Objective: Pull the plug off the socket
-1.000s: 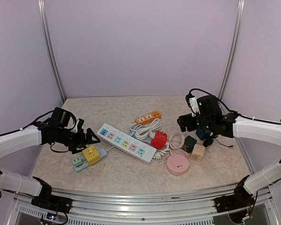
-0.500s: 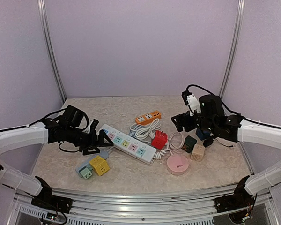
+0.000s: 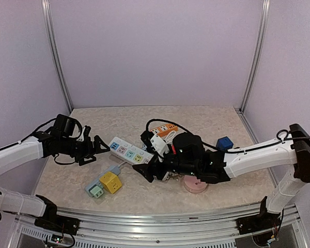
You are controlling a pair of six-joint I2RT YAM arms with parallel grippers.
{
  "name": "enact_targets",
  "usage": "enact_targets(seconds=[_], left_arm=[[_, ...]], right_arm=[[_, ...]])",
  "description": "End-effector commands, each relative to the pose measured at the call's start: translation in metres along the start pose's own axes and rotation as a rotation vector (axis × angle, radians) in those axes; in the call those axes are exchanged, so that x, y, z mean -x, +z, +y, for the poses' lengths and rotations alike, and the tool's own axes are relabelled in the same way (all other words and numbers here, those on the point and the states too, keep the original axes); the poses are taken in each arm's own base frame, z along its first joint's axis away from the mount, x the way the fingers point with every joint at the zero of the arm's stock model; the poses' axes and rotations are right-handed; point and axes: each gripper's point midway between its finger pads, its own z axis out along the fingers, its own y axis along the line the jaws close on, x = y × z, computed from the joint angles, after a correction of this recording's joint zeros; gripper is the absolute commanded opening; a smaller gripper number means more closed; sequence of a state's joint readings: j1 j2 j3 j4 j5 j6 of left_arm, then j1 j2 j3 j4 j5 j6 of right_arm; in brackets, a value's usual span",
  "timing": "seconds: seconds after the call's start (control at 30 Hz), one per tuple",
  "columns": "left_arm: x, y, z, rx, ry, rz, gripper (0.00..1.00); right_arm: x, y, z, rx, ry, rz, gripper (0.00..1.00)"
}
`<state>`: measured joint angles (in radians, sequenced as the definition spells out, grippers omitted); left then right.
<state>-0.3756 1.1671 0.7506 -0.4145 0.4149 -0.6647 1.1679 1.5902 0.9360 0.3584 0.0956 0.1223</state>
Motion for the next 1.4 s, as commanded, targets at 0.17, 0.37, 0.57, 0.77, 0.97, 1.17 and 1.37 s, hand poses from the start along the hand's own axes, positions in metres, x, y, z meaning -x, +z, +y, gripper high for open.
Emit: enact_targets(seconds=[0.17, 0.37, 0.57, 0.77, 0.97, 1.17, 1.37], left_arm=[[-0.012, -0.007, 0.043, -0.023, -0.073, -0.037, 0.99], [-0.017, -0.006, 0.055, -0.019, -0.089, -0.033, 0.92], [-0.018, -0.005, 0.064, 0.001, -0.093, -0.034, 0.83], [-0.018, -0.004, 0.064, -0.005, -0.096, -0.033, 0.82], [-0.018, -0.006, 0.063, -0.008, -0.097, -0.034, 0.81], [-0.019, -0.006, 0.06, -0.023, -0.094, -0.031, 0.73], [-0.018, -0.007, 0.056, -0.038, -0.088, -0.024, 0.72]], right_arm=[[-0.008, 0.068, 0.064, 0.164, -0.066, 0.001, 0.92], [-0.038, 0.096, 0.078, 0.178, -0.045, 0.07, 0.92], [-0.059, 0.115, 0.095, 0.19, -0.046, 0.125, 0.93], [-0.08, 0.13, 0.096, 0.15, -0.002, 0.176, 0.93], [-0.094, 0.138, 0.089, 0.089, 0.015, 0.214, 0.93], [-0.101, 0.147, 0.089, 0.078, 0.022, 0.232, 0.92], [-0.108, 0.155, 0.086, 0.049, 0.021, 0.253, 0.9]])
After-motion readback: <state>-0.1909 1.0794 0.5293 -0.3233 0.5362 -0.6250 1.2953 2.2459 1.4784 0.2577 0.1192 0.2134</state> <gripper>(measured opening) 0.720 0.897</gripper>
